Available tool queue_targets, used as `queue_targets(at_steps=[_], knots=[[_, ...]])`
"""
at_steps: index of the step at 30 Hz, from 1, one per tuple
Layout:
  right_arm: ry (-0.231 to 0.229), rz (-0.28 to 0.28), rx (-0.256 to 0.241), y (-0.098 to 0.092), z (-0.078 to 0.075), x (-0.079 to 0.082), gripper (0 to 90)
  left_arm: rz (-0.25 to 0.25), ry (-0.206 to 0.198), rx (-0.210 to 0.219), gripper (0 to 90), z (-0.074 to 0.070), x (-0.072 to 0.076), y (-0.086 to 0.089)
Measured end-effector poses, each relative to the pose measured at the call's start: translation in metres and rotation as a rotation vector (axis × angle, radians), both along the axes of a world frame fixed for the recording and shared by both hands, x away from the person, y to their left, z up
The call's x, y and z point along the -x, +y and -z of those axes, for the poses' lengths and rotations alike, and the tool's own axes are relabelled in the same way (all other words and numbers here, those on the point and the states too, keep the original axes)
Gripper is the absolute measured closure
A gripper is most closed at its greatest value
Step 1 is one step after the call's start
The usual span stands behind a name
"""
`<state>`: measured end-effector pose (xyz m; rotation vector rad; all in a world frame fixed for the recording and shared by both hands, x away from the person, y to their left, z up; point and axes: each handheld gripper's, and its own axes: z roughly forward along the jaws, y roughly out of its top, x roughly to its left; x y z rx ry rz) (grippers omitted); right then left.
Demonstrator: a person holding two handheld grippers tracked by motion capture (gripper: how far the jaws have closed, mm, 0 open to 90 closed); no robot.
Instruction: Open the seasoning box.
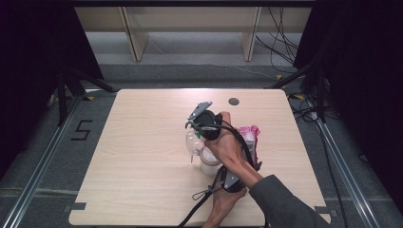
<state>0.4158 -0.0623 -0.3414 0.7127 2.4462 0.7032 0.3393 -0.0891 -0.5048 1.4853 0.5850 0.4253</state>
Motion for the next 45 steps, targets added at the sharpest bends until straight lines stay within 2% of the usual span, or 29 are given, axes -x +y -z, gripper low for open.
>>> queue_targets(at_steps=[1, 3, 8, 9, 10, 11, 12, 21, 25, 27, 28, 29, 31, 34, 37, 45], knots=[[0.001, -0.015, 0.013, -0.0003, -0.0006, -0.0007, 90.0, -0.001, 0.000, 0.001, 76.6, 0.0001, -0.0002, -0.0002], [0.001, -0.010, 0.000, -0.0008, -0.0015, -0.0006, 90.0, 0.002, -0.001, -0.003, 76.7, -0.0002, -0.0011, 0.0009], [-0.004, -0.013, 0.004, -0.0013, -0.0017, -0.0009, 90.0, -0.001, 0.001, 0.003, 76.7, 0.0001, -0.0016, 0.0001], [-0.002, -0.010, -0.001, -0.0020, -0.0024, -0.0013, 90.0, 0.034, 0.003, 0.007, 76.7, 0.0003, -0.0027, -0.0005], [-0.001, -0.009, -0.004, -0.0023, -0.0027, -0.0015, 90.0, 0.033, 0.000, 0.002, 76.7, 0.0003, -0.0030, -0.0002], [-0.003, -0.006, 0.000, -0.0018, -0.0019, -0.0017, 90.0, 0.002, 0.005, 0.004, 76.7, 0.0005, -0.0021, -0.0003], [-0.003, -0.006, 0.007, -0.0013, -0.0011, -0.0020, 90.0, -0.009, 0.006, 0.003, 76.7, 0.0005, -0.0016, -0.0001], [-0.005, -0.006, 0.005, 0.0002, -0.0006, -0.0027, 90.0, 0.000, 0.011, 0.004, 76.7, -0.0001, -0.0023, 0.0011], [-0.003, -0.010, 0.020, 0.0012, 0.0009, -0.0027, 90.0, 0.007, 0.009, -0.005, 76.7, 0.0001, -0.0025, 0.0018], [-0.001, 0.005, 0.003, 0.0013, 0.0008, -0.0025, 90.0, 0.005, 0.013, 0.006, 76.8, -0.0002, -0.0029, 0.0018], [0.000, 0.010, 0.000, 0.0015, 0.0009, -0.0022, 90.0, 0.009, 0.011, -0.006, 76.8, -0.0001, -0.0029, 0.0027], [-0.002, -0.005, 0.011, 0.0011, 0.0008, -0.0031, 90.0, 0.055, 0.008, -0.001, 76.8, 0.0003, -0.0041, 0.0016], [0.005, 0.000, 0.024, 0.0026, 0.0033, -0.0025, 90.0, 0.052, 0.008, -0.005, 76.7, 0.0007, -0.0038, 0.0017], [-0.005, -0.003, 0.000, 0.0009, 0.0011, -0.0027, 90.0, -0.010, 0.013, -0.013, 76.8, 0.0009, -0.0025, 0.0039], [0.004, 0.005, 0.002, 0.0008, 0.0016, -0.0023, 90.0, 0.009, 0.013, 0.008, 76.8, 0.0012, -0.0028, 0.0009], [0.001, -0.002, 0.002, -0.0015, 0.0007, -0.0031, 90.0, 0.005, 0.014, 0.008, 76.8, 0.0014, -0.0019, 0.0008]])
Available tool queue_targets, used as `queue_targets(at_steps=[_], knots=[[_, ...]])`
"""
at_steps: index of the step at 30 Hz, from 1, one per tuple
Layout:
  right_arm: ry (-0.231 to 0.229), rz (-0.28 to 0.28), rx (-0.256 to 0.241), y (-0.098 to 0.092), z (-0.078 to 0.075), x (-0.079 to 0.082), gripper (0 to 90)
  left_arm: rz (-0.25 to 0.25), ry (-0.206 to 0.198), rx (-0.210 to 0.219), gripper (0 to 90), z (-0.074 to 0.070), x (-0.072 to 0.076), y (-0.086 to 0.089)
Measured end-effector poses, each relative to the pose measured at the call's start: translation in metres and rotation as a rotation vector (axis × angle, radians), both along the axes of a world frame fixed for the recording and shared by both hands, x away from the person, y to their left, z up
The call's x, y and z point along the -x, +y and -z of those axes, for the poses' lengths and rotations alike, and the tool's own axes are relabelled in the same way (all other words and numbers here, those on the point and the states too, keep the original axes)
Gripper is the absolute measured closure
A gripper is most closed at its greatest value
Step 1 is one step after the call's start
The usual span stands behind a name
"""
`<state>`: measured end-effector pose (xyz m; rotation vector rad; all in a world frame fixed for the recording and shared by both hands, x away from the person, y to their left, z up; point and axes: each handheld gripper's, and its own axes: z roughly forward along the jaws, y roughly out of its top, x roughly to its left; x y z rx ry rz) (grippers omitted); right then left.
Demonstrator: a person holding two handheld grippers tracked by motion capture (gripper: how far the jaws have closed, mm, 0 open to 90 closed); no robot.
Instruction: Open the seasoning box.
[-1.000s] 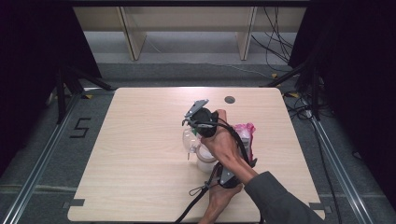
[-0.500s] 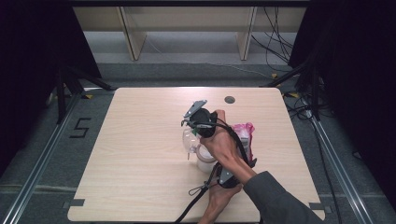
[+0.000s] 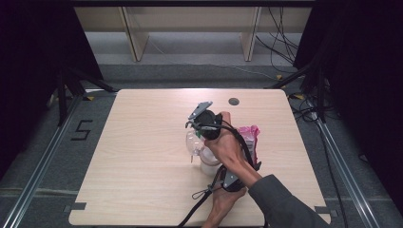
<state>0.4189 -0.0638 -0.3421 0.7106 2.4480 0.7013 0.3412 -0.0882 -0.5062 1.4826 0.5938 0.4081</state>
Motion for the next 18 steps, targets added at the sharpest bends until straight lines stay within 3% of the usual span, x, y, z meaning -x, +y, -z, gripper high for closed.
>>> queue_targets(at_steps=[2, 3, 11, 12, 14, 15, 18], knots=[[0.000, -0.001, -0.002, 0.000, 0.000, 0.000, 90.0, -0.001, 0.001, -0.002, 76.8, 0.000, 0.000, 0.000], [-0.001, 0.001, -0.003, 0.000, 0.000, 0.000, 90.0, 0.036, -0.001, 0.002, 76.8, 0.000, -0.001, 0.000], [0.007, 0.010, -0.020, -0.004, 0.000, -0.001, 90.0, 0.042, 0.001, -0.008, 76.5, 0.001, -0.001, 0.000], [0.001, 0.010, -0.024, -0.005, -0.001, -0.001, 90.0, 0.004, 0.002, -0.011, 76.3, 0.001, 0.001, 0.000], [0.002, 0.011, -0.032, -0.007, -0.002, -0.001, 90.0, 0.003, 0.006, -0.001, 76.3, 0.001, 0.001, -0.001], [0.003, 0.018, -0.039, -0.007, -0.002, -0.001, 90.0, 0.019, -0.021, -0.022, 76.3, 0.001, 0.000, 0.000], [-0.001, 0.017, -0.049, -0.010, -0.004, -0.001, 90.0, 0.022, -0.018, -0.025, 76.3, 0.002, 0.000, 0.000]])
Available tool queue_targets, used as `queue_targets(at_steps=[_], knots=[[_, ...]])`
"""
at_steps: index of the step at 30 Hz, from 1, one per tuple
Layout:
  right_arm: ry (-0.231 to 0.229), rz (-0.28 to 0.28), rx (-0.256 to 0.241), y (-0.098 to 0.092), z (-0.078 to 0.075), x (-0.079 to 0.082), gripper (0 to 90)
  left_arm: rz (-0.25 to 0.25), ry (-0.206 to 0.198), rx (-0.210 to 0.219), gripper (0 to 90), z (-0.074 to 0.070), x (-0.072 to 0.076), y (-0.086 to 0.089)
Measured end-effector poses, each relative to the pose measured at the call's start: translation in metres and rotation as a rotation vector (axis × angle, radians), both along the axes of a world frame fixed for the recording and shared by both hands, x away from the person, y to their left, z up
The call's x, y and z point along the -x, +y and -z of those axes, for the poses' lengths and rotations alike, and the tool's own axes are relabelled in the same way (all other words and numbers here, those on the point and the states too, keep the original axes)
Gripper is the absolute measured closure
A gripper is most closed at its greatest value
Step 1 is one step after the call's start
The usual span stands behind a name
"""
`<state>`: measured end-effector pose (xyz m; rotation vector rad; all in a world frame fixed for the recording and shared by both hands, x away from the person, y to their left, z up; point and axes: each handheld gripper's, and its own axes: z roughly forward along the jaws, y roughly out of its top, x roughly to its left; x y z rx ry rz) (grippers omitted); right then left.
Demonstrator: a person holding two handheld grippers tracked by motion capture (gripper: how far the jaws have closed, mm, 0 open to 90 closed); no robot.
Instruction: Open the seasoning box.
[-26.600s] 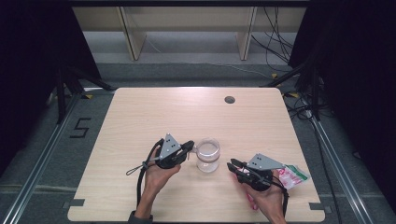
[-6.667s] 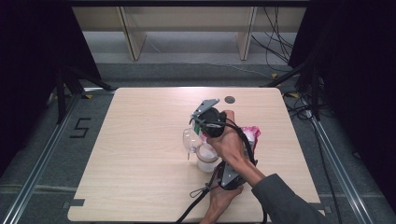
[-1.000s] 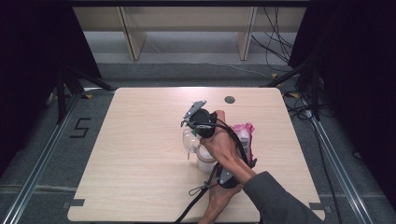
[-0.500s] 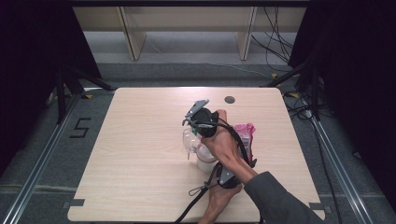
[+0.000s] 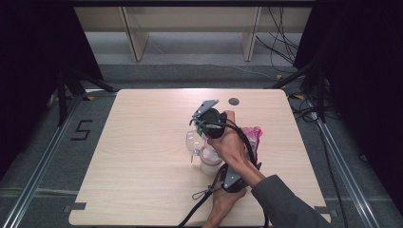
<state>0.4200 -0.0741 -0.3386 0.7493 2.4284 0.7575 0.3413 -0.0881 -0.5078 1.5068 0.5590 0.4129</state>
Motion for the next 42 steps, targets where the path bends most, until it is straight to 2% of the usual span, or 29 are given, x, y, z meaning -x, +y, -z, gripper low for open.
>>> queue_targets(at_steps=[2, 3, 4, 5, 9, 11, 13, 14, 22, 23, 25, 28, 29, 30, 31, 35, 37, 42], knots=[[-0.006, -0.004, -0.012, -0.004, -0.001, 0.000, 90.0, 0.019, 0.004, -0.016, 76.2, 0.000, 0.000, 0.002], [-0.002, 0.006, -0.022, -0.005, -0.002, 0.001, 90.0, 0.010, 0.016, -0.015, 76.2, 0.001, 0.000, 0.002], [-0.012, -0.008, -0.020, -0.007, -0.003, 0.000, 90.0, -0.004, 0.039, -0.006, 76.1, 0.002, 0.001, 0.001], [-0.007, 0.009, -0.034, -0.009, -0.004, 0.001, 90.0, -0.006, 0.039, -0.017, 76.1, 0.002, 0.001, 0.002], [-0.014, 0.018, -0.065, -0.016, -0.006, 0.003, 90.0, -0.003, 0.045, -0.033, 76.1, 0.004, 0.002, 0.003], [-0.031, 0.003, -0.074, -0.021, -0.007, 0.003, 90.0, 0.008, 0.047, -0.051, 76.1, 0.004, 0.003, 0.003], [-0.011, -0.001, -0.105, -0.025, -0.008, 0.004, 90.0, 0.005, 0.043, -0.062, 76.1, 0.005, 0.003, 0.004], [-0.013, 0.015, -0.113, -0.028, -0.008, 0.005, 90.0, 0.007, 0.044, -0.067, 76.0, 0.005, 0.003, 0.004], [-0.014, 0.026, -0.212, -0.043, -0.012, 0.012, 90.0, 0.007, 0.052, -0.106, 75.8, 0.007, 0.004, 0.009], [-0.038, 0.004, -0.219, -0.044, -0.011, 0.011, 90.0, 0.006, 0.051, -0.114, 75.7, 0.007, 0.004, 0.010], [-0.036, 0.018, -0.248, -0.048, -0.012, 0.013, 90.0, 0.007, 0.035, -0.167, 75.7, 0.006, 0.002, 0.015], [-0.055, 0.015, -0.281, -0.053, -0.014, 0.015, 90.0, 0.004, 0.036, -0.167, 75.6, 0.006, 0.003, 0.016], [-0.044, 0.011, -0.283, -0.055, -0.015, 0.017, 90.0, 0.003, 0.036, -0.169, 75.6, 0.006, 0.003, 0.017], [-0.051, 0.025, -0.300, -0.055, -0.015, 0.018, 90.0, 0.002, 0.037, -0.171, 75.6, 0.006, 0.003, 0.018], [-0.049, 0.015, -0.291, -0.057, -0.016, 0.018, 90.0, 0.002, 0.037, -0.170, 75.5, 0.006, 0.004, 0.018], [-0.058, 0.018, -0.338, -0.061, -0.015, 0.022, 90.0, 0.005, 0.037, -0.184, 75.2, 0.006, 0.003, 0.021], [-0.063, 0.015, -0.342, -0.064, -0.016, 0.023, 90.0, -0.007, 0.042, -0.175, 75.1, 0.007, 0.004, 0.021], [-0.070, 0.015, -0.411, -0.075, -0.018, 0.027, 90.0, -0.006, 0.045, -0.187, 74.2, 0.006, 0.003, 0.026]])
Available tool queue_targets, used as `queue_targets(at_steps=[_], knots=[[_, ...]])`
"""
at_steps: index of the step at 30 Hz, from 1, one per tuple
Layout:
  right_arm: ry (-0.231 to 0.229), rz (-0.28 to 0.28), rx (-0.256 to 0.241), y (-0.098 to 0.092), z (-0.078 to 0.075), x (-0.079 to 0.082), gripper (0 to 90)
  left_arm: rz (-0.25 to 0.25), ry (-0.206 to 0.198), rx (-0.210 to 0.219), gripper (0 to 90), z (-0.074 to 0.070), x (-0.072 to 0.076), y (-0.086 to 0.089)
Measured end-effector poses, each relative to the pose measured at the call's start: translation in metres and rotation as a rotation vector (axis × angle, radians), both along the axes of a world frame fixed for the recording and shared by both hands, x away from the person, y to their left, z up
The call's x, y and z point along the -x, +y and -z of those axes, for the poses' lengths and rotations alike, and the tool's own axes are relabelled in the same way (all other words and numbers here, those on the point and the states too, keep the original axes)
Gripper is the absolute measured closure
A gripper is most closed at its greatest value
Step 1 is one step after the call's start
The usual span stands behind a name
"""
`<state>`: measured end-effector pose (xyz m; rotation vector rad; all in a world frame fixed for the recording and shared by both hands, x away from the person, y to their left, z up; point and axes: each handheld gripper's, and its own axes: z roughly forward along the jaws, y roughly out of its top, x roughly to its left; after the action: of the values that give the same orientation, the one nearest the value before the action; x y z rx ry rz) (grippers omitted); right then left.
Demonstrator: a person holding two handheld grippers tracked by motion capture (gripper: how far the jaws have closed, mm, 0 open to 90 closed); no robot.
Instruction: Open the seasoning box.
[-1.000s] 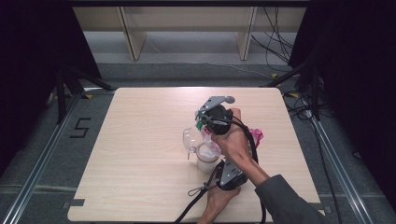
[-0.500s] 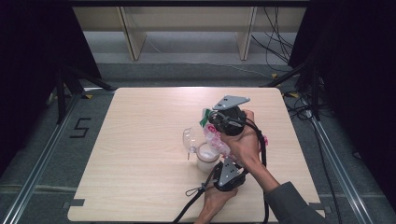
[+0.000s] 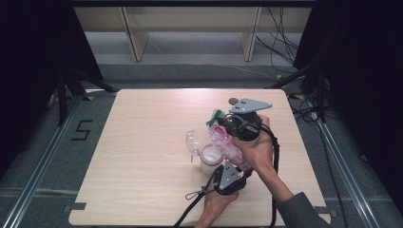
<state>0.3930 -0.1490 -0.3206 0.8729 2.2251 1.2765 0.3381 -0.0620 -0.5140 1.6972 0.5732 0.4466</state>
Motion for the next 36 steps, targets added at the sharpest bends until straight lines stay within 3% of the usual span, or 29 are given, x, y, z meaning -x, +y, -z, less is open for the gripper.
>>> queue_targets(at_steps=[4, 8, 11, 13, 14, 16, 25, 29, 30, 31, 36], knots=[[-0.003, 0.014, -0.054, -0.009, -0.002, 0.005, 90.0, -0.011, 0.007, -0.009, 73.2, -0.001, 0.001, 0.004], [-0.035, 0.006, -0.089, -0.019, -0.002, 0.008, 90.0, -0.003, 0.014, -0.011, 71.5, -0.001, 0.001, 0.006], [-0.031, 0.009, -0.131, -0.025, -0.001, 0.011, 90.0, -0.010, 0.027, -0.017, 69.8, -0.002, 0.002, 0.008], [-0.002, 0.022, -0.176, -0.028, 0.001, 0.014, 90.0, -0.013, 0.054, -0.019, 68.5, -0.003, 0.003, 0.010], [-0.012, 0.012, -0.163, -0.031, 0.000, 0.013, 90.0, -0.016, 0.057, -0.028, 68.4, -0.003, 0.003, 0.011], [0.002, 0.019, -0.185, -0.033, 0.001, 0.016, 90.0, -0.023, 0.055, -0.035, 67.0, -0.003, 0.005, 0.012], [-0.010, 0.022, -0.211, -0.044, 0.004, 0.022, 90.0, -0.008, 0.078, -0.072, 57.0, -0.002, 0.010, 0.018], [-0.017, 0.023, -0.228, -0.048, 0.005, 0.026, 90.0, -0.009, 0.137, -0.067, 42.8, -0.005, 0.016, 0.021], [-0.044, 0.023, -0.215, -0.051, 0.005, 0.026, 90.0, -0.010, 0.130, -0.079, 43.0, -0.006, 0.017, 0.023], [-0.018, 0.022, -0.231, -0.051, 0.005, 0.029, 90.0, -0.007, 0.129, -0.073, 43.4, -0.006, 0.017, 0.024], [-0.038, 0.026, -0.245, -0.056, 0.005, 0.031, 90.0, -0.016, 0.132, -0.087, 40.0, -0.006, 0.023, 0.030]])
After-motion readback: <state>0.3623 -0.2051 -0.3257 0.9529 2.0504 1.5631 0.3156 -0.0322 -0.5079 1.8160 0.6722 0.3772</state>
